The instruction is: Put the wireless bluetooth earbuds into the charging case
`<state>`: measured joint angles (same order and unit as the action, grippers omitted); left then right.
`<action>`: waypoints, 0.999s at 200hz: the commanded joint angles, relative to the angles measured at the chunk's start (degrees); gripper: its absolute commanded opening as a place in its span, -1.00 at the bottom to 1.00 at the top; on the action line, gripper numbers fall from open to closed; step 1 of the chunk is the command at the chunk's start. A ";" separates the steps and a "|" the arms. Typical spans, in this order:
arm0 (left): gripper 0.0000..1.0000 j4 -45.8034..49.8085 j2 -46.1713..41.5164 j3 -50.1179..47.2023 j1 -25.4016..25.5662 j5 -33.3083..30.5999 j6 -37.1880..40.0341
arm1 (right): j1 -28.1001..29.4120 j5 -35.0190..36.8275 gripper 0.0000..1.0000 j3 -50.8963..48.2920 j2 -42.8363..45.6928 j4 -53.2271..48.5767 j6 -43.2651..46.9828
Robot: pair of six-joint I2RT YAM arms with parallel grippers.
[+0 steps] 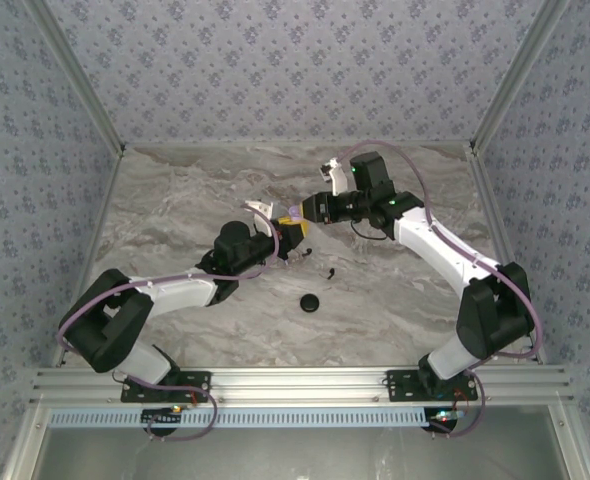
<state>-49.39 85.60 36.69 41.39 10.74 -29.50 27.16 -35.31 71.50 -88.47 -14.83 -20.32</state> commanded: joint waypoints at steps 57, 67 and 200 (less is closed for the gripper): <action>-0.63 0.53 -3.44 0.90 0.32 -0.35 3.34 | 0.57 7.06 -0.03 0.35 4.57 -6.39 3.35; -0.63 1.40 -4.01 0.75 0.32 -0.93 3.48 | 0.57 9.82 0.02 0.48 5.77 -7.59 3.65; -0.60 19.20 -19.58 -0.09 -2.80 1.35 11.15 | -2.11 15.08 0.05 -1.23 1.38 -16.85 8.44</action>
<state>-35.68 70.57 36.53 39.18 11.16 -21.63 24.08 -17.10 70.11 -82.83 -29.63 -13.65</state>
